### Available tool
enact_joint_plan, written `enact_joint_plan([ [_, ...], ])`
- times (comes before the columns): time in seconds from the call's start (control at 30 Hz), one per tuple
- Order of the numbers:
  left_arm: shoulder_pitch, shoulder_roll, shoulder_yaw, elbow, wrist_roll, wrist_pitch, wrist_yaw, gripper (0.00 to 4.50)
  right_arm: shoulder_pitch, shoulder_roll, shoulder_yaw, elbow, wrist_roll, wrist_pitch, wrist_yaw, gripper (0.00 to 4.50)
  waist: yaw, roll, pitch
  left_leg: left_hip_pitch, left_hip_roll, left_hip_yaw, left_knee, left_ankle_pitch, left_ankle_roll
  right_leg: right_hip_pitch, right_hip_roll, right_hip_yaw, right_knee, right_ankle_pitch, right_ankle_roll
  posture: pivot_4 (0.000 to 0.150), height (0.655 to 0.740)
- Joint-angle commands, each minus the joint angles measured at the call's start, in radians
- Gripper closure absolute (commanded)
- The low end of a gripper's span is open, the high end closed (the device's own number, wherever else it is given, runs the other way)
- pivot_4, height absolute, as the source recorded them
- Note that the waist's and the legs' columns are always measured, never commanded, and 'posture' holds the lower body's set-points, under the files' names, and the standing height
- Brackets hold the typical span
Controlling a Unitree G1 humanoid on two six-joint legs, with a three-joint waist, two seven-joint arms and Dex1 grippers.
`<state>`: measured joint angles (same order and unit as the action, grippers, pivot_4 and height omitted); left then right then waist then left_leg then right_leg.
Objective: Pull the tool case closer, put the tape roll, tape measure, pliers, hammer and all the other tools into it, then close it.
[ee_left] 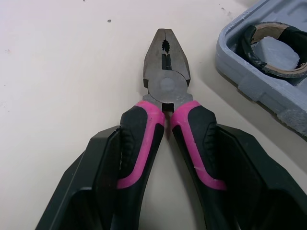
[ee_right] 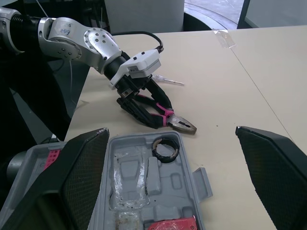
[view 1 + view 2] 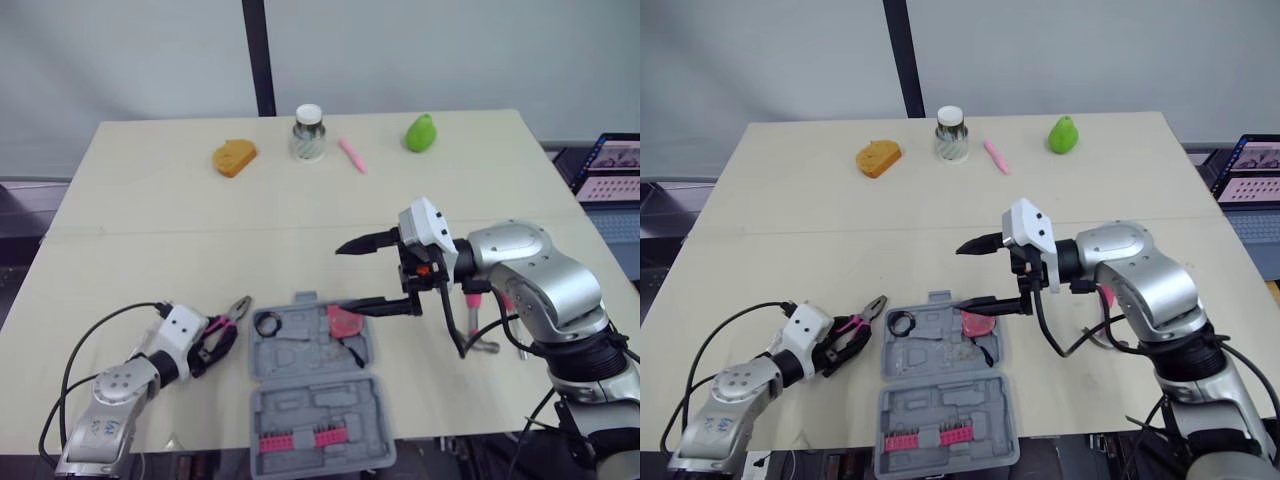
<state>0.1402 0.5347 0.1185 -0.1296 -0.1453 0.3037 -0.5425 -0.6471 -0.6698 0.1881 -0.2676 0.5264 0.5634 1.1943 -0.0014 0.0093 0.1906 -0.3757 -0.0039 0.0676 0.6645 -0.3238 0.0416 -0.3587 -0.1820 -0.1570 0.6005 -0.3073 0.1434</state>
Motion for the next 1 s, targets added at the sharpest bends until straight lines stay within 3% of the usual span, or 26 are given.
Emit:
enact_joint_plan([
  [0.03,0.042,0.01,-0.009,0.068,0.027,0.019,0.005,2.02,-0.01,0.006,-0.026,-0.014,0.001,-0.025,-0.005,0.0,0.0,0.0,0.0,0.0,0.0,0.0,0.0,0.0,0.0,0.0,0.0,0.0,0.0,0.0,0.0,0.15,0.74],
  [0.27,0.043,0.069,0.035,0.014,-0.029,-0.029,-0.089,2.02,-0.017,0.024,-0.02,0.012,-0.024,-0.05,-0.02,0.0,-0.003,0.001,0.0,0.001,0.001,0.0,0.0,0.0,-0.001,0.0,0.001,0.0,0.0,0.0,0.0,0.15,0.74],
  [0.5,-0.067,0.289,0.169,-0.038,-0.183,-0.03,-0.335,2.02,-0.097,0.039,0.039,0.023,-0.076,-0.054,0.009,0.0,0.0,0.0,0.001,-0.006,0.001,0.0,0.0,0.0,-0.001,-0.007,0.001,-0.001,0.0,0.0,-0.001,0.15,0.74],
  [0.63,-0.184,0.388,0.118,-0.015,-0.195,-0.019,-0.449,2.02,-0.195,0.058,0.142,0.065,-0.183,-0.032,-0.009,0.0,-0.001,0.0,0.001,-0.015,-0.001,0.0,0.003,0.002,0.001,-0.016,0.0,-0.001,0.005,0.0,-0.001,0.15,0.74],
  [1.0,-0.477,0.312,-0.179,-0.08,-0.153,0.077,-0.521,2.02,-0.297,0.169,0.333,0.212,-0.355,-0.022,0.0,0.0,-0.004,-0.001,0.001,-0.016,-0.001,0.001,0.001,0.002,0.001,-0.018,0.002,-0.003,0.007,0.0,0.0,0.15,0.74],
])
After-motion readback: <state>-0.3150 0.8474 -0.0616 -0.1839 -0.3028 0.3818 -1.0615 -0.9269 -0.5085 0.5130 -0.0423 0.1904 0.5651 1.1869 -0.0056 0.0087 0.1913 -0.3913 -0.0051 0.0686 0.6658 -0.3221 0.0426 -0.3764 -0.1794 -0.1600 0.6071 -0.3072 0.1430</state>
